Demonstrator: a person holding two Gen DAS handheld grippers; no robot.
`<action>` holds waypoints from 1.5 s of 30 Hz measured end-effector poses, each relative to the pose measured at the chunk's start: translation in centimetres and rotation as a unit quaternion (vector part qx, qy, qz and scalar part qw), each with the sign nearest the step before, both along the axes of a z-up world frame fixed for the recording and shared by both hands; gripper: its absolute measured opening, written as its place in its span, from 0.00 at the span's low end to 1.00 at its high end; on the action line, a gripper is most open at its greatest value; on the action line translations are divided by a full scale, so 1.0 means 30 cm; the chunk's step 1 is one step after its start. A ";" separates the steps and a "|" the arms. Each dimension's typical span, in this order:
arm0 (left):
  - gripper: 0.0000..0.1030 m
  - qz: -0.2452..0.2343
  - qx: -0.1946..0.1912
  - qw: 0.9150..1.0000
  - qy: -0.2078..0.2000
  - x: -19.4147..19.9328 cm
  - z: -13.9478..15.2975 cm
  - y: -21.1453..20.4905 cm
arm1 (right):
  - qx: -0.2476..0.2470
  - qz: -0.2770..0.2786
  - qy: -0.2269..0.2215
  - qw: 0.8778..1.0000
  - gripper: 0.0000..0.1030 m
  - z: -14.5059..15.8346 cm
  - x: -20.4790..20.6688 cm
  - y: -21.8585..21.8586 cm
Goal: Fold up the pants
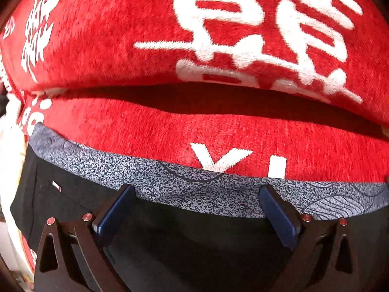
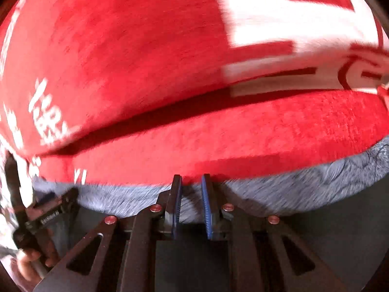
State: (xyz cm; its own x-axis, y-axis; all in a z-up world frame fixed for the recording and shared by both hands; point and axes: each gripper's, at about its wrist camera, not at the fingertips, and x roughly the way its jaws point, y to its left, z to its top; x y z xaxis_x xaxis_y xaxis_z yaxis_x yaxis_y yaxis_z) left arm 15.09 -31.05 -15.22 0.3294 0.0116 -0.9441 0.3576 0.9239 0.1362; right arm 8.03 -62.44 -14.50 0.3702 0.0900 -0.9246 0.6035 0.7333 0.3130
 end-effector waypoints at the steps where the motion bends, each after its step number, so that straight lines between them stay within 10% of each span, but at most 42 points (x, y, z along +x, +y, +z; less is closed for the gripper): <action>1: 1.00 -0.003 0.004 1.000 -0.004 0.001 -0.001 -0.003 | -0.006 -0.008 0.007 1.000 0.17 0.003 -0.011 -0.017; 12: 1.00 -0.102 0.021 0.994 -0.018 -0.154 0.168 -0.070 | -0.060 -0.094 0.060 0.992 0.33 0.150 -0.467 -0.143; 19: 1.00 -0.113 0.047 0.993 -0.005 -0.290 0.076 -0.049 | -0.030 -0.180 0.069 0.981 0.38 0.166 -0.664 -0.171; 30: 1.00 -0.106 0.064 0.992 -0.001 -0.341 0.156 -0.059 | 0.052 -0.076 0.025 0.995 0.44 0.171 -0.563 0.217; 45: 1.00 -0.089 0.063 0.994 0.027 -0.364 0.099 0.018 | 0.065 -0.037 0.064 0.995 0.49 0.133 -0.497 0.306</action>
State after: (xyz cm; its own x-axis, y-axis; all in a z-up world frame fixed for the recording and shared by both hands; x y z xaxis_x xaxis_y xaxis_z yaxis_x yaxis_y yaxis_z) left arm 4.18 -30.51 -12.24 0.2856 0.0776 -0.9552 0.5246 0.8215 0.2236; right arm -6.88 -53.26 -10.50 0.2604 0.1885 -0.9469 0.6947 0.6445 0.3193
